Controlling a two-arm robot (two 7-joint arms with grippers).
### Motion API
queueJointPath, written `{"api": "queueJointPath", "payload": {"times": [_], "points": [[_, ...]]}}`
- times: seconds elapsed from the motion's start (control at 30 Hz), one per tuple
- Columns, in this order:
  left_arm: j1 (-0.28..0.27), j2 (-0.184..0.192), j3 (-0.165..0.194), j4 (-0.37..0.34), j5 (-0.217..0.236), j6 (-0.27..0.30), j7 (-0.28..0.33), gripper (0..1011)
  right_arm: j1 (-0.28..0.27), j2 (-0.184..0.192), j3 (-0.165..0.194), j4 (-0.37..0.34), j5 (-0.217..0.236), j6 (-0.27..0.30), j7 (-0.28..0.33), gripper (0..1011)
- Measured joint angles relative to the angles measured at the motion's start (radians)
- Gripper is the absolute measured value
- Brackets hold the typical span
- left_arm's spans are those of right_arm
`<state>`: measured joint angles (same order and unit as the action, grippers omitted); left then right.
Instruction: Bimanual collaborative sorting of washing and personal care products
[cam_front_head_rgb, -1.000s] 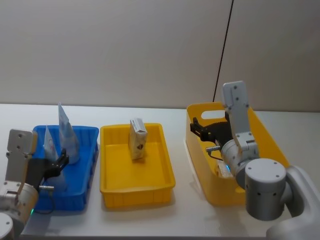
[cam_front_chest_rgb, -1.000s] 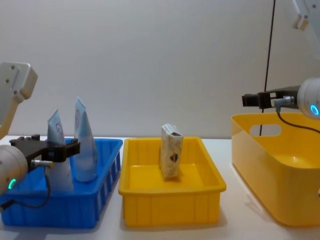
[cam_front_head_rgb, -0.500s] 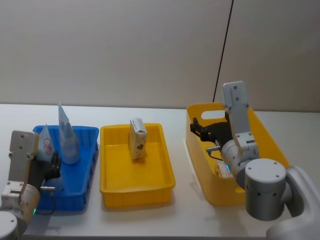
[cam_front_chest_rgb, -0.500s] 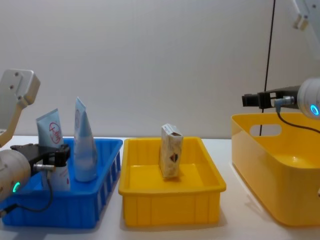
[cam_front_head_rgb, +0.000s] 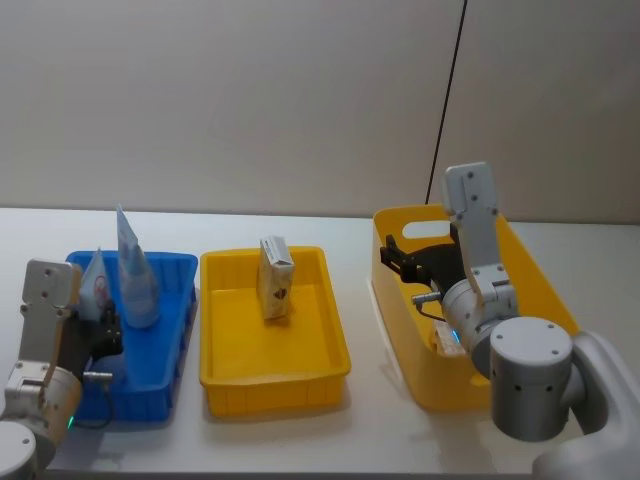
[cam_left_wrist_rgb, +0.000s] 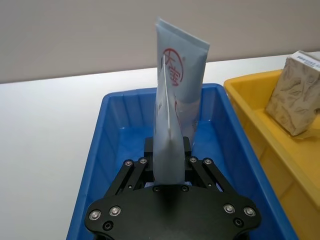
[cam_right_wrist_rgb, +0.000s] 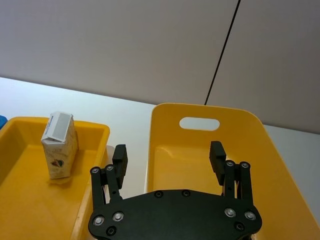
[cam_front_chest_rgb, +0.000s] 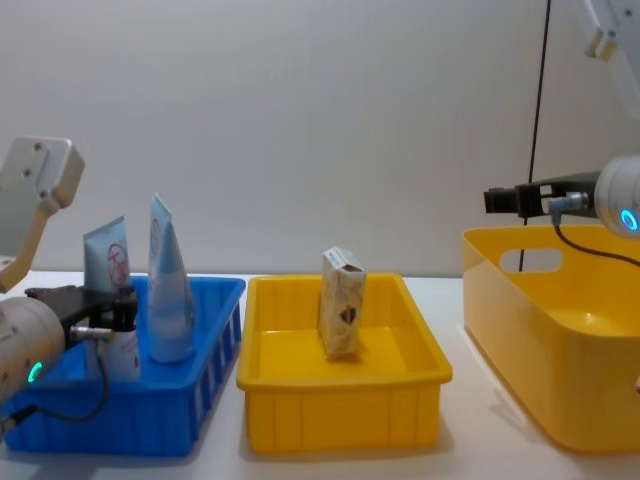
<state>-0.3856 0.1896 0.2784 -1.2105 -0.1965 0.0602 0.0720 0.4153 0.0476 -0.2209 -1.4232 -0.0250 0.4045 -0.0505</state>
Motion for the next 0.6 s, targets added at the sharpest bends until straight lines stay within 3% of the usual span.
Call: {"api": "queueJointPath", "payload": {"times": [0.37, 0.6], "points": [[0.011, 0.028, 0.008, -0.077, 0.016, -0.006, -0.045, 246, 0.0, 0.0, 0.0, 0.0, 0.0, 0.0, 0.0, 1004], [0.036, 0.055, 0.004, -0.172, 0.021, 0.016, -0.071, 246, 0.0, 0.0, 0.0, 0.0, 0.0, 0.0, 0.0, 1004]]}}
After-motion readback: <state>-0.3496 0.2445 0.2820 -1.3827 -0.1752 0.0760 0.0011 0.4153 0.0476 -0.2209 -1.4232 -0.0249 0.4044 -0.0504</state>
